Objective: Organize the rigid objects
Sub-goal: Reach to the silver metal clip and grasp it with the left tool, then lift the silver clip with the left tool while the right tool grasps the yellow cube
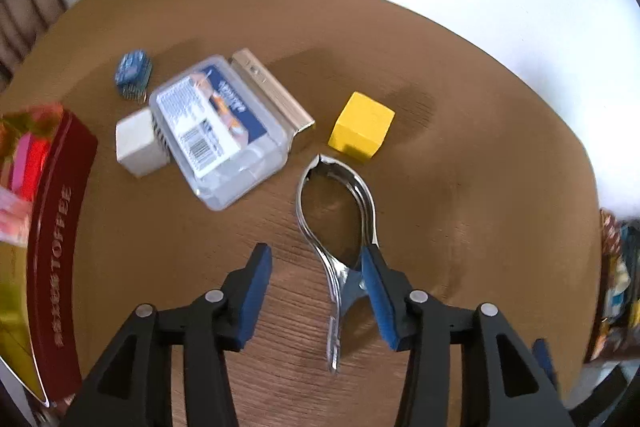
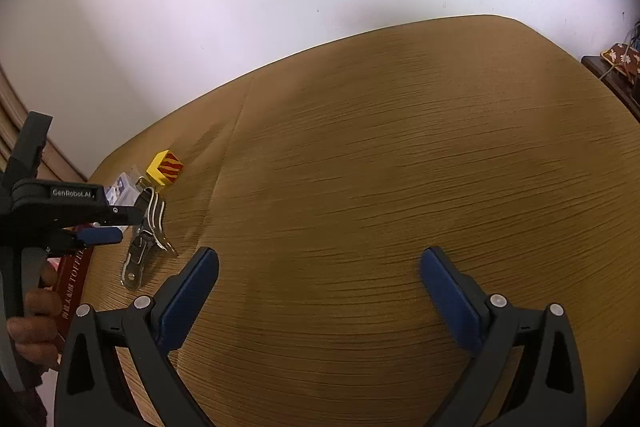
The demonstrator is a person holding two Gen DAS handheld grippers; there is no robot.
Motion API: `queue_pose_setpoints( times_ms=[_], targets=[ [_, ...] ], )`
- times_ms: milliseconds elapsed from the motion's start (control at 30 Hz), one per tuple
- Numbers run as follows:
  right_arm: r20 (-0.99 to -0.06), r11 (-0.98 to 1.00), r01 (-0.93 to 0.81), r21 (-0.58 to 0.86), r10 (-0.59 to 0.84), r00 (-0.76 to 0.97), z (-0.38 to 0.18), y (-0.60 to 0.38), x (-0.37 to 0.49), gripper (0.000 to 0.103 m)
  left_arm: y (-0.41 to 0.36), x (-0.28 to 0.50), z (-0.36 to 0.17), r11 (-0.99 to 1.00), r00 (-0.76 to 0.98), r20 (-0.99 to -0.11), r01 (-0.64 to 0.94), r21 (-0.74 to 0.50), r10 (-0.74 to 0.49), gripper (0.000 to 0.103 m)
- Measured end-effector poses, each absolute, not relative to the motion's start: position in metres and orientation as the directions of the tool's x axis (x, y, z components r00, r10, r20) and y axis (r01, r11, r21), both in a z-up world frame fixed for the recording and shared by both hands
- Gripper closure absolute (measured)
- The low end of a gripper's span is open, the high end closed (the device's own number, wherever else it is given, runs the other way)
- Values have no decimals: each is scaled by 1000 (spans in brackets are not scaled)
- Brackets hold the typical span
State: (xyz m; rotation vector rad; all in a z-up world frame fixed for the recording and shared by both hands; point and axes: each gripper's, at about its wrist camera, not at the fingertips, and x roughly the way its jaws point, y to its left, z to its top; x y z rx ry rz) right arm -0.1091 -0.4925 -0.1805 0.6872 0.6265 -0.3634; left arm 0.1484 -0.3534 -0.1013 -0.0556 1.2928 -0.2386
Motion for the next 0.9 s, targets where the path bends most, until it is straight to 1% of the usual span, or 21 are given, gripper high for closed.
queue_pose_setpoints(
  times_ms=[67, 133, 200, 367, 467, 567, 667, 733, 800, 867, 900],
  targets=[
    [-639, 720, 502, 479, -105, 762, -181, -493, -110, 2, -349, 148, -96, 968, 266, -932, 116, -223, -246, 55],
    [-639, 721, 501, 479, -104, 762, -180, -494, -113, 2, -350, 151, -96, 974, 280, -934, 103, -201, -222, 53],
    [-638, 723, 497, 480, -101, 764, -180, -494, -114, 2, -353, 157, -105, 980, 245, -951, 113, -165, -188, 51],
    [-637, 723, 495, 482, -98, 765, -180, -495, -118, 2, -368, 158, -102, 964, 245, -938, 157, -213, -247, 51],
    [-637, 724, 494, 482, -98, 765, -180, -496, -119, 2, -379, 159, -106, 966, 228, -946, 170, -196, -232, 51],
    [-635, 723, 492, 485, -96, 767, -180, -496, -120, 2, -381, 169, -120, 969, 188, -955, 140, -205, -229, 51],
    [-635, 722, 492, 485, -96, 767, -180, -497, -121, 2, -381, 159, -116, 972, 214, -952, 133, -192, -217, 51],
    [-634, 722, 492, 486, -96, 767, -180, -497, -121, 2, -386, 155, -114, 973, 222, -955, 163, -164, -198, 52],
    [-634, 721, 491, 488, -94, 768, -180, -497, -121, 2, -394, 147, -111, 975, 249, -955, 191, -117, -163, 65],
    [-632, 720, 490, 492, -92, 770, -180, -498, -122, 2, -385, 138, -113, 973, 260, -947, 178, -145, -189, 70],
    [-631, 719, 489, 493, -92, 770, -180, -498, -122, 2, -385, 131, -117, 970, 260, -942, 175, -168, -210, 70]
  ],
)
